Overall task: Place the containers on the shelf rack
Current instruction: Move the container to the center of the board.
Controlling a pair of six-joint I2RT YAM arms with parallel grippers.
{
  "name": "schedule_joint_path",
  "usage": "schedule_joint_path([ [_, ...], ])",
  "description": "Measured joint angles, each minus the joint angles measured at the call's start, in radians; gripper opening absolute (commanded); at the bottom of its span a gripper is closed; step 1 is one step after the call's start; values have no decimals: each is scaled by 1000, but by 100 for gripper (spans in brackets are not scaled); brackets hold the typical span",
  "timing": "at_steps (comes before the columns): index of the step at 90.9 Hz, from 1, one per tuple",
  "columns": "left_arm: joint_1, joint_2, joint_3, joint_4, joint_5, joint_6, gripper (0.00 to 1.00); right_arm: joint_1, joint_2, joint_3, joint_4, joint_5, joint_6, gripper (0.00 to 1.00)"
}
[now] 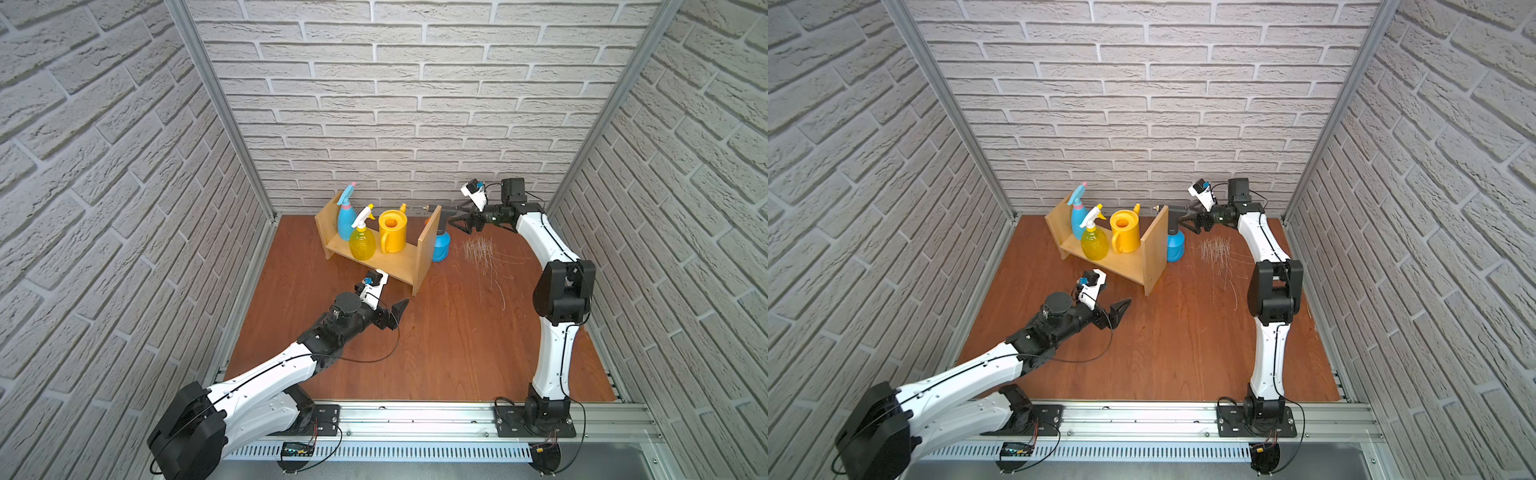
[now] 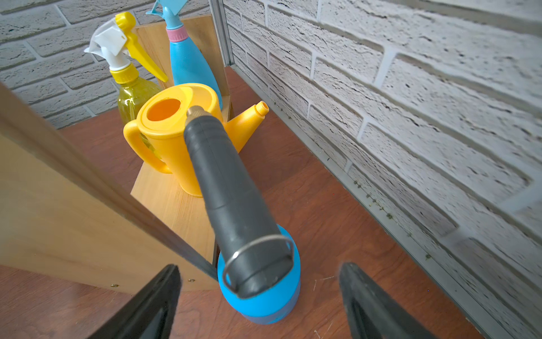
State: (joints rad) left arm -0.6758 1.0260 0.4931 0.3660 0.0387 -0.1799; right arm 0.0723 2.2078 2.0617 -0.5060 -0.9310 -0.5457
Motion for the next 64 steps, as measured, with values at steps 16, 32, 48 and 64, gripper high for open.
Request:
schedule_joint_path([
  [16,19,44,26,10,33,0,98,9,55,64,2,-30,39,83],
  [32,29,54,32,10,55,0,98,23,91,106,2,-44,59,70],
  [48,30,54,32,10,67,0,98,34,105,130,-3,-54,68,57],
  [64,30,54,37,8,79,-1,98,35,124,153,-5,-66,73,44],
])
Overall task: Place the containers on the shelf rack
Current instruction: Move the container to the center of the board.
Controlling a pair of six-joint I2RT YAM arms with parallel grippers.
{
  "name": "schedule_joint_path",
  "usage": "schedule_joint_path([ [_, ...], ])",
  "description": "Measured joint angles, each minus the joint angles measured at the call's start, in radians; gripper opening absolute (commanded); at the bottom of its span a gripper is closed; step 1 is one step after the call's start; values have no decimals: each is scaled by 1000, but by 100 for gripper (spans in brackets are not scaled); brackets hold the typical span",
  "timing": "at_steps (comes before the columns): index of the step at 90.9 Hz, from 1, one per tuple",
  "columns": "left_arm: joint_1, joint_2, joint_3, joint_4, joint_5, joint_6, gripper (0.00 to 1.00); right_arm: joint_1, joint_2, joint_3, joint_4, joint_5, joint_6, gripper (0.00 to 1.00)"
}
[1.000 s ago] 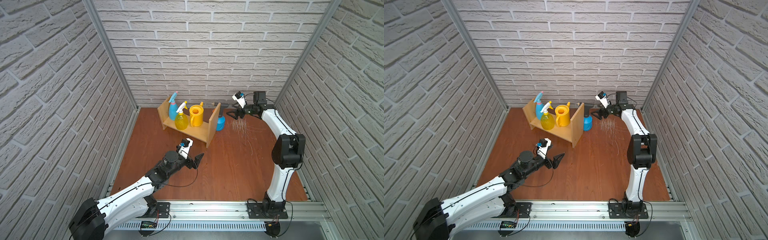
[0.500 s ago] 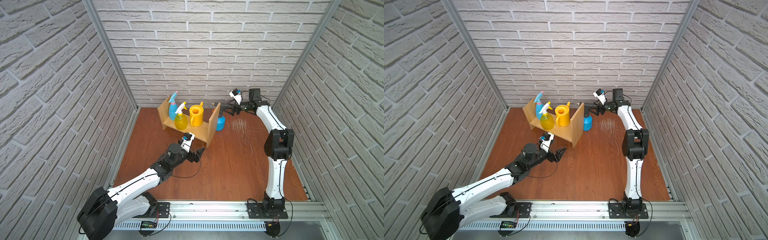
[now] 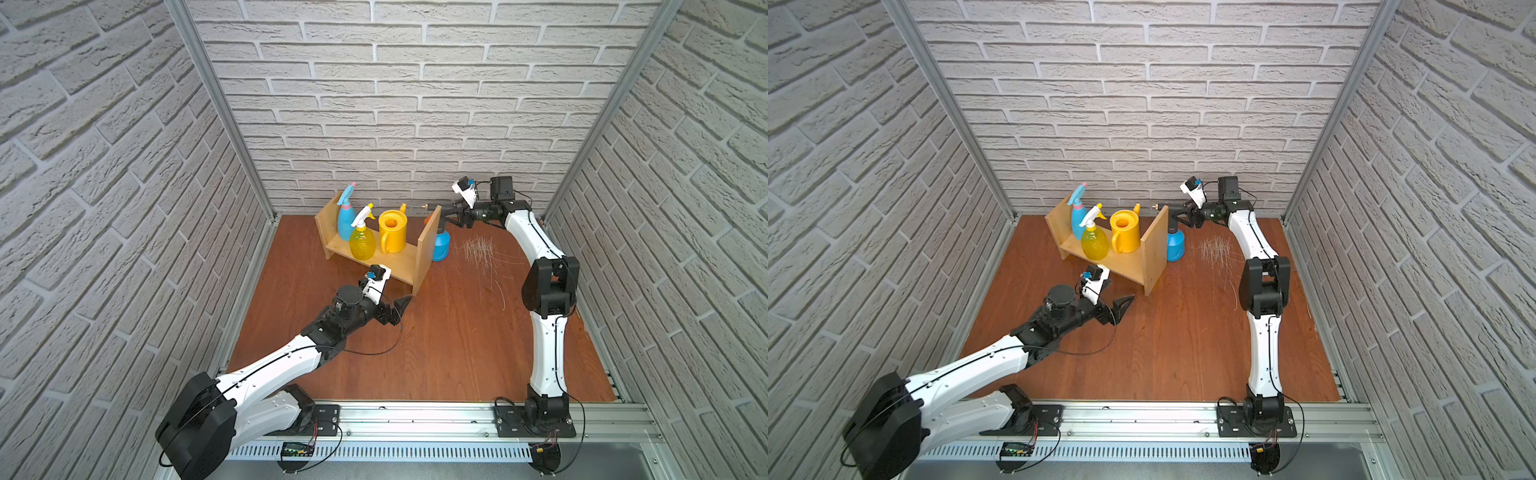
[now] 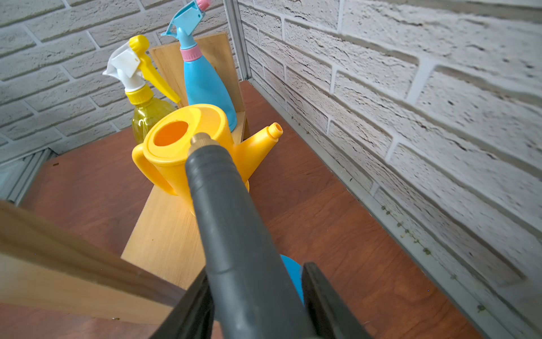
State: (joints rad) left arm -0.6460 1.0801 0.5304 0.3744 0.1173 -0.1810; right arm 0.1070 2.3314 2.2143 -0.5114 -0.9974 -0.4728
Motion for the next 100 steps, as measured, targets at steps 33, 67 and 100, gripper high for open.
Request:
schedule_joint_path([
  [33,0,-6,10,-1,7,-4,98,0,4,19,-42,3,-47,32],
  [67,0,-33,10,-2,7,-16,98,0,-64,-40,-98,79,-112,27],
  [100,0,-54,10,-2,7,-19,98,-26,-420,-530,43,198,-80,27],
])
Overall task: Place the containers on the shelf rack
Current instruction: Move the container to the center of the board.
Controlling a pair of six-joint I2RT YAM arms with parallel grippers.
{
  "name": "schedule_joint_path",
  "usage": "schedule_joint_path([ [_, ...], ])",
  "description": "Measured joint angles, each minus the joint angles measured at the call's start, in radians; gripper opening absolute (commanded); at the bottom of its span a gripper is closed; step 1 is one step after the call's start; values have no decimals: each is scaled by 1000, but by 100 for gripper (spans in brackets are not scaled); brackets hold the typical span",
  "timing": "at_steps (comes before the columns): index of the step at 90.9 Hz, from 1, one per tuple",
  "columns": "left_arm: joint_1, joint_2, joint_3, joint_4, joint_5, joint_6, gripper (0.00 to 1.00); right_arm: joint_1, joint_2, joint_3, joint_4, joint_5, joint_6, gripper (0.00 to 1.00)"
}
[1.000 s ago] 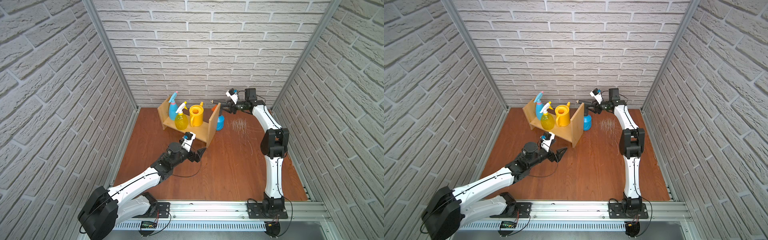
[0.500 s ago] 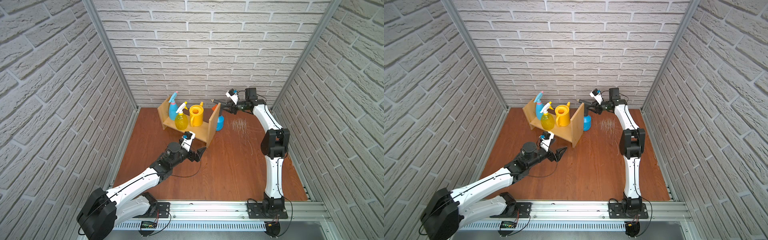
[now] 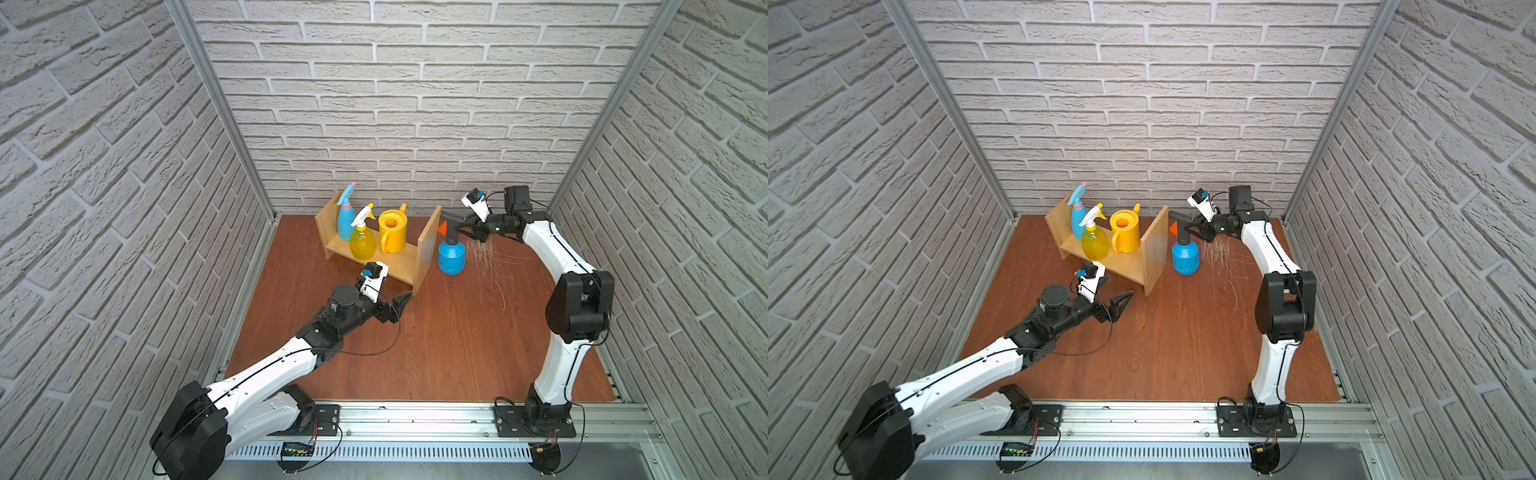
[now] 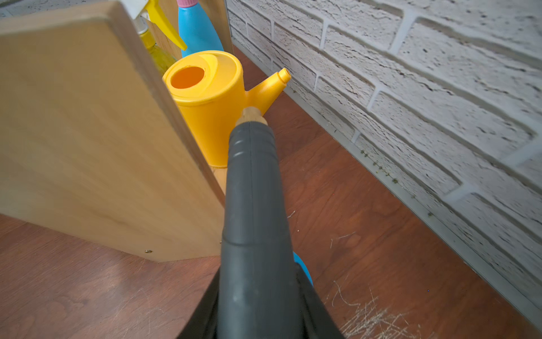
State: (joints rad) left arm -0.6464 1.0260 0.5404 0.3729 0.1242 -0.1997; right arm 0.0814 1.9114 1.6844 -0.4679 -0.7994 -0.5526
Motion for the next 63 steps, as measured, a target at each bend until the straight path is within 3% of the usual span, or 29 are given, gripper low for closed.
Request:
schedule_joint_path([
  [32,-1,-9,0,9,19,1,98,1,-431,-577,320,143,200,33],
  [63,-23,-4,0,35,45,17,98,26,-654,-769,335,246,270,40],
])
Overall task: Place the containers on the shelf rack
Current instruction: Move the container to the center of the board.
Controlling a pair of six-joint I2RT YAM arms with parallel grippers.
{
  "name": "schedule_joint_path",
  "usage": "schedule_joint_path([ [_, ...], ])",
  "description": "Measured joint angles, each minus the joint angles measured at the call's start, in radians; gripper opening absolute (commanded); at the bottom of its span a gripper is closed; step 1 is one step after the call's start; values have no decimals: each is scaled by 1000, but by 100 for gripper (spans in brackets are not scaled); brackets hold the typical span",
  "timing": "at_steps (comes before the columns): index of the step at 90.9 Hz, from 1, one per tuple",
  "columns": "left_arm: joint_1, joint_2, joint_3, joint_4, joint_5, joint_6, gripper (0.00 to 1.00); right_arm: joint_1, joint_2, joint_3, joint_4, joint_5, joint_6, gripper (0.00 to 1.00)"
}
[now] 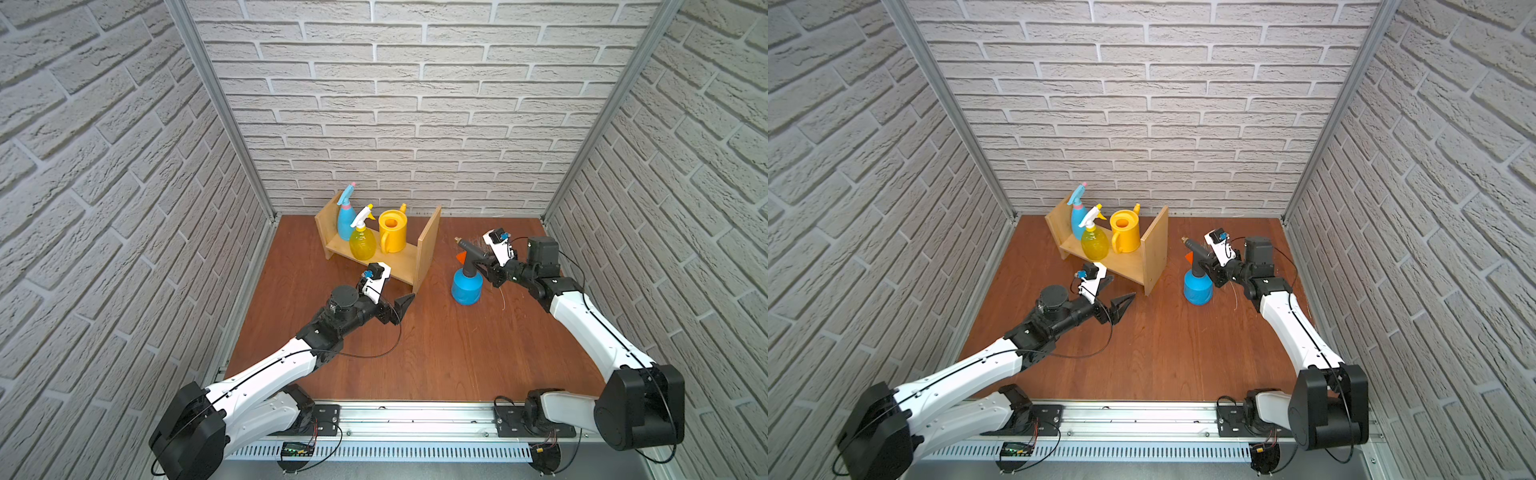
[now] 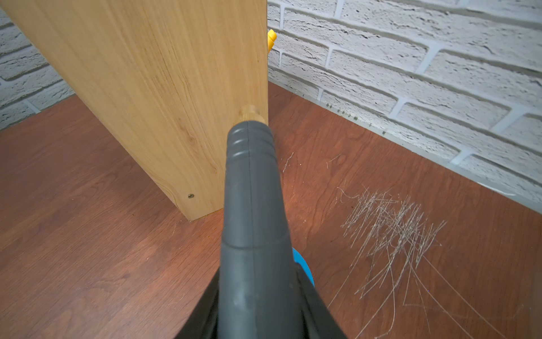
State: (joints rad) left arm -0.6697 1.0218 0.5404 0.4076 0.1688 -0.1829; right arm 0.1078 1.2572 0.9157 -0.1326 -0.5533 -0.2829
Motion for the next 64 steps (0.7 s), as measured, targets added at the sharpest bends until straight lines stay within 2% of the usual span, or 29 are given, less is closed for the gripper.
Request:
schedule_joint_path([
  [10,-7,0,0,7,5,6,98,0,-30,-24,-3,24,21,49],
  [22,-14,0,0,11,8,10,98,2,-74,-72,-5,56,55,67],
  [45,-25,-6,0,13,10,10,98,5,-189,-140,-15,94,129,71],
  [51,-26,-8,0,13,15,10,98,5,-205,-156,6,89,161,78],
  [60,-30,-11,0,19,23,10,98,5,-257,-243,86,83,222,98],
  [64,-35,-15,0,22,25,10,98,5,-291,-300,131,89,244,99],
])
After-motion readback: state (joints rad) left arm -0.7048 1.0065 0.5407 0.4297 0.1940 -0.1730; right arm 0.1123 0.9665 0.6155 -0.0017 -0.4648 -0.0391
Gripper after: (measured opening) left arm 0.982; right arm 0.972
